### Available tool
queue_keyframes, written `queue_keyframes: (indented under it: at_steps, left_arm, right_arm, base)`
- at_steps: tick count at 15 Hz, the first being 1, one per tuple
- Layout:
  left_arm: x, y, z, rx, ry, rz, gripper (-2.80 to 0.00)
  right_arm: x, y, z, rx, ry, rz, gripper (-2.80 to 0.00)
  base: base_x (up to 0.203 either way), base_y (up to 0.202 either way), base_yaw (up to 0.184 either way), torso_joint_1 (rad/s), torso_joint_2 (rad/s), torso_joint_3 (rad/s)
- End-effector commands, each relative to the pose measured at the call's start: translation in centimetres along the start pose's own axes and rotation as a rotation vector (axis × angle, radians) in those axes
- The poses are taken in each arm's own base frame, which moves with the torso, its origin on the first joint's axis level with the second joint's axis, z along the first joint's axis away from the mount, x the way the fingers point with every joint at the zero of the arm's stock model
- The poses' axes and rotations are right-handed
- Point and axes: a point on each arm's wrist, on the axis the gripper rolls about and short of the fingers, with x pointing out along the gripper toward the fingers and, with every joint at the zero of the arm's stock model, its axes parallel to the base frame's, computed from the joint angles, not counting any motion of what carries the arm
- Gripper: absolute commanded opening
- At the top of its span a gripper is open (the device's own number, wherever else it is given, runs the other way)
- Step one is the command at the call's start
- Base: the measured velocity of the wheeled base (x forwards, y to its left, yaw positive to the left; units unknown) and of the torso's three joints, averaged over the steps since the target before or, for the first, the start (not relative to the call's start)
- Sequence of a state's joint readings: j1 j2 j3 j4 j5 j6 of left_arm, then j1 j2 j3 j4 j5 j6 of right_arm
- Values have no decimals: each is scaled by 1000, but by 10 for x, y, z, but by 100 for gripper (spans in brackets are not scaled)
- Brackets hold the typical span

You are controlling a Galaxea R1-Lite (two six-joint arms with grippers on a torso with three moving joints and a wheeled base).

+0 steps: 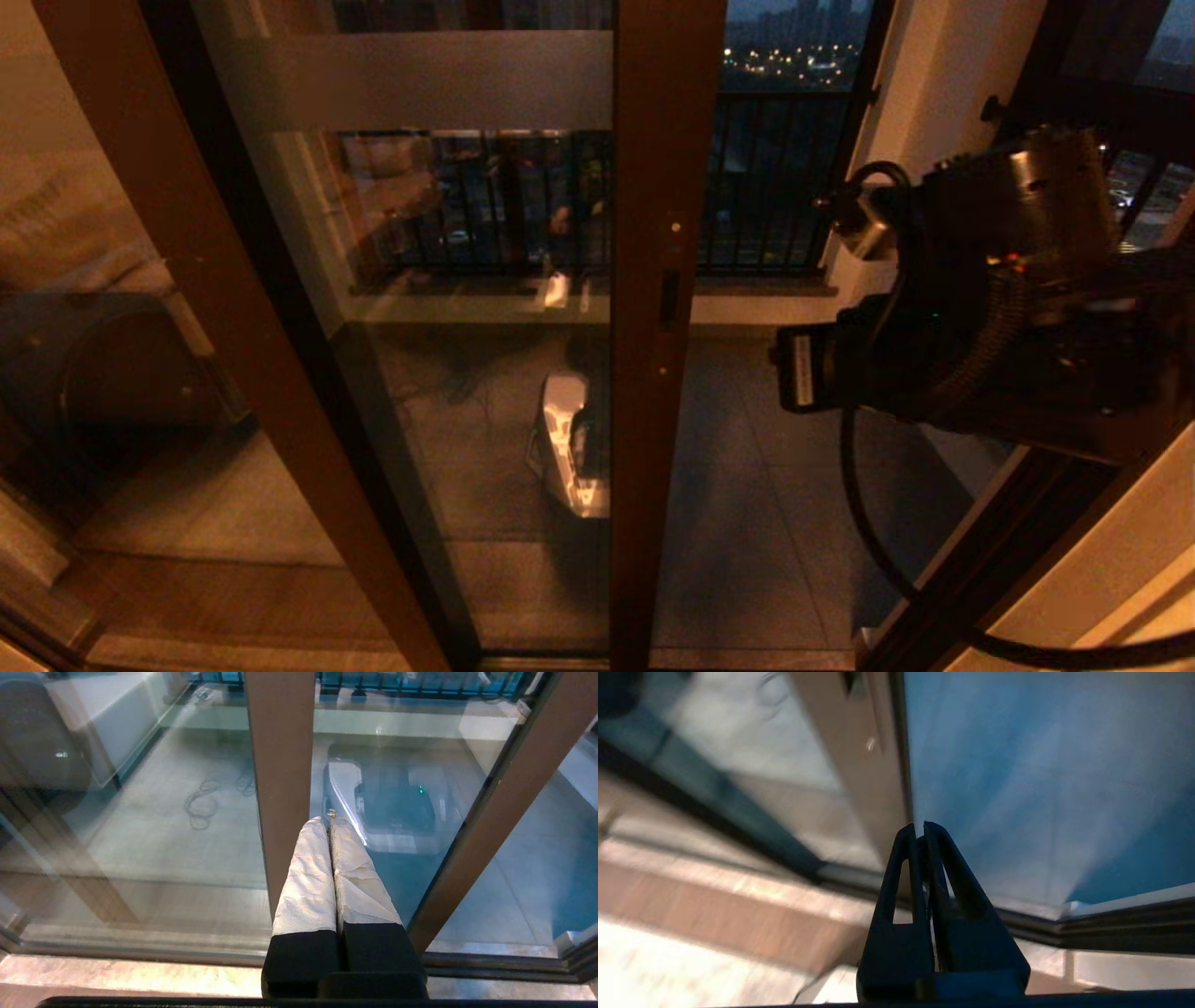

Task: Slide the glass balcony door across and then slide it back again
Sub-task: Close the slid door

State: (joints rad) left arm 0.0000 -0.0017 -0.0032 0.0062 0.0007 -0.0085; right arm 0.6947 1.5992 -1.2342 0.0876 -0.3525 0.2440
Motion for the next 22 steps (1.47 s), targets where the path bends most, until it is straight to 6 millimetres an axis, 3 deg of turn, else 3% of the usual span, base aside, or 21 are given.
queue_keyframes:
  at_steps: [1, 5, 6, 10, 16, 22]
  left_arm:
    - [0, 0, 0, -1, 2, -1, -280]
    - [0, 0, 0, -1, 1, -1, -280]
    - [0, 0, 0, -1, 3, 1, -280]
    - [0, 0, 0, -1, 2, -1, -280]
    - [0, 0, 0, -1, 2, 0, -280]
    - [0, 0, 0, -1, 2, 1, -280]
  right_arm:
    - [27, 10, -3, -18, 30, -17, -280]
    - [52, 21, 5, -27, -26, -21, -280]
    - [56, 22, 7, -30, -32, -36, 0]
    - [90, 16, 13, -28, -34, -90, 0]
    - [119, 0, 22, -5, -51, -143, 0]
    - [119, 2, 35, 8, -90, -134, 0]
  base:
    - [0, 0, 0, 0, 0, 0]
    - [0, 0, 0, 0, 0, 0]
    - [0, 0, 0, 0, 0, 0]
    - [0, 0, 0, 0, 0, 0]
    - [0, 0, 0, 0, 0, 0]
    - [0, 0, 0, 0, 0, 0]
